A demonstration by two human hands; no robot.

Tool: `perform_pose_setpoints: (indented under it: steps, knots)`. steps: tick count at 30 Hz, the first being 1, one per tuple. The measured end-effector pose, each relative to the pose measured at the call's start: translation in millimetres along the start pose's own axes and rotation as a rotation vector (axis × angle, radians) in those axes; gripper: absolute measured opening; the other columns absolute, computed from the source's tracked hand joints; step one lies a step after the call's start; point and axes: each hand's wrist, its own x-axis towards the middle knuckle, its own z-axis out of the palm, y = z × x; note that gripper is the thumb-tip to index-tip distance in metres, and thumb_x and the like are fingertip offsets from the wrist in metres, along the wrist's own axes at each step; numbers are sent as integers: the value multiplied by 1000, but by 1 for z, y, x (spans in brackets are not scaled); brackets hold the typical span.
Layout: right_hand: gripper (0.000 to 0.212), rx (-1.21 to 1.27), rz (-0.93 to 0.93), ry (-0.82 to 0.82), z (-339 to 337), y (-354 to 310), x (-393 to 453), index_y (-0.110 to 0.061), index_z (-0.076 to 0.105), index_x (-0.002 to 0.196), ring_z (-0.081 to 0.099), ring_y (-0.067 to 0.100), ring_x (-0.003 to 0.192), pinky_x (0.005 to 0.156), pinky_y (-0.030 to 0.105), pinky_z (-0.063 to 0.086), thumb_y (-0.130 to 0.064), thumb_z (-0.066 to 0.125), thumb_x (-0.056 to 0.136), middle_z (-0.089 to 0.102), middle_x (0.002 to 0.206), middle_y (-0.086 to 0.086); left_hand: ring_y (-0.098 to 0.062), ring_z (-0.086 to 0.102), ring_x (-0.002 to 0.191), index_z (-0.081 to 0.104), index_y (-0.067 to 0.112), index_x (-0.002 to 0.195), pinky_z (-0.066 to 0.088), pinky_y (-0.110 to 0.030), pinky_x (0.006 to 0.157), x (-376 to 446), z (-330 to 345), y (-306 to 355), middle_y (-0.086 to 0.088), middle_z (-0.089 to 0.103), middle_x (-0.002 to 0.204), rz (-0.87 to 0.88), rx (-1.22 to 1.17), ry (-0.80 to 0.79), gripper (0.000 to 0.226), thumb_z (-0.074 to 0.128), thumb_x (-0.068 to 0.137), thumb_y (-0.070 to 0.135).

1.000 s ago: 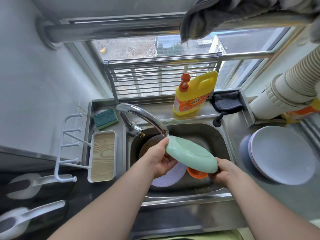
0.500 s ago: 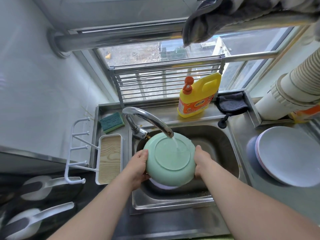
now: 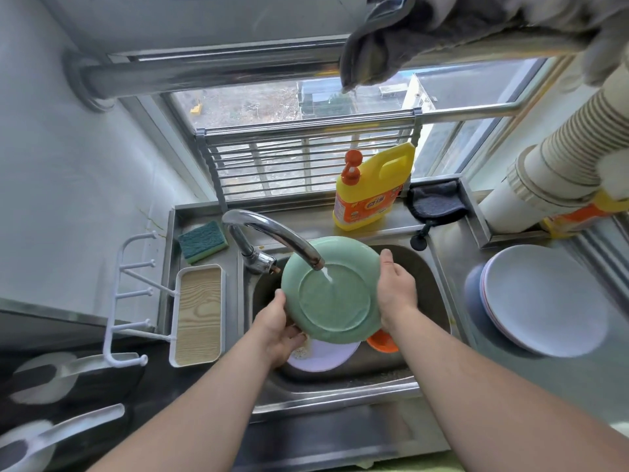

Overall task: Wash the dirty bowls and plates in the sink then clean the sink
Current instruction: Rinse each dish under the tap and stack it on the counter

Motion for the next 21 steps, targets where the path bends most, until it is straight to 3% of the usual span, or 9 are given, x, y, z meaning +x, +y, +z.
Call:
perform_pose_setpoints:
  steps: [2,4,6,9,11,13,16,19,21]
  knots:
    - [57,106,15,44,-12,1,7,-13,69,90,69,26,86,81,43,59,-64,46,101,73,88,4,-31,67,114,62,20,136,57,-44,88,-1,18,2,-10,70,128,34,28,-19,50,46,107,58]
    - [53,199,65,75,-23,7,18,-13,68,106,68,22,89,79,36,55,-59,43,105,72,102,4,-28,70,109,66,24,128,58,-42,91,-3,36,3,-6,74,122,110,88,-37,42,48,107,56]
    - [61,329,182,72,-30,14,26,-21,65,128,68,27,100,83,41,59,-68,39,99,70,120,7,-25,73,102,69,23,117,59,-41,90,-6,50,7,-5,77,113,236,157,-50,30,57,105,48]
    - [54,482,360,9,-30,20,24,-31,57,132,67,36,107,88,67,56,-70,33,102,67,118,7,-31,74,95,72,18,108,61,-52,91,-15,62,17,-16,79,105,424,162,-82,13,69,102,29]
    - [54,560,435,-41,-21,20,20,-28,58,125,64,39,112,98,69,50,-68,29,105,67,115,10,-25,75,84,73,17,106,63,-46,81,-30,67,30,-11,80,95,492,176,-78,9,69,102,23]
    - [62,612,499,-101,-4,19,14,-22,59,129,63,40,116,101,62,51,-70,28,104,66,125,13,-24,75,78,74,16,104,64,-44,74,-40,63,44,-7,80,89,566,218,-45,7,68,102,19]
    - [66,548,571,-164,27,19,7,-18,58,137,67,39,110,90,59,58,-70,34,103,68,128,16,-22,75,80,74,17,97,64,-41,72,-49,41,65,-3,80,87,677,351,37,14,64,105,20]
    - [55,346,573,-252,48,15,-9,-18,58,131,70,39,97,84,58,61,-63,38,106,71,112,16,-18,73,86,75,21,102,62,-38,77,-51,15,79,1,79,95,743,400,129,20,63,104,37]
    - [54,223,572,-300,57,13,-18,-16,61,125,72,33,88,74,48,64,-61,38,106,73,100,13,-16,66,81,70,22,99,57,-35,76,-51,0,80,1,74,94,756,345,194,19,60,106,36]
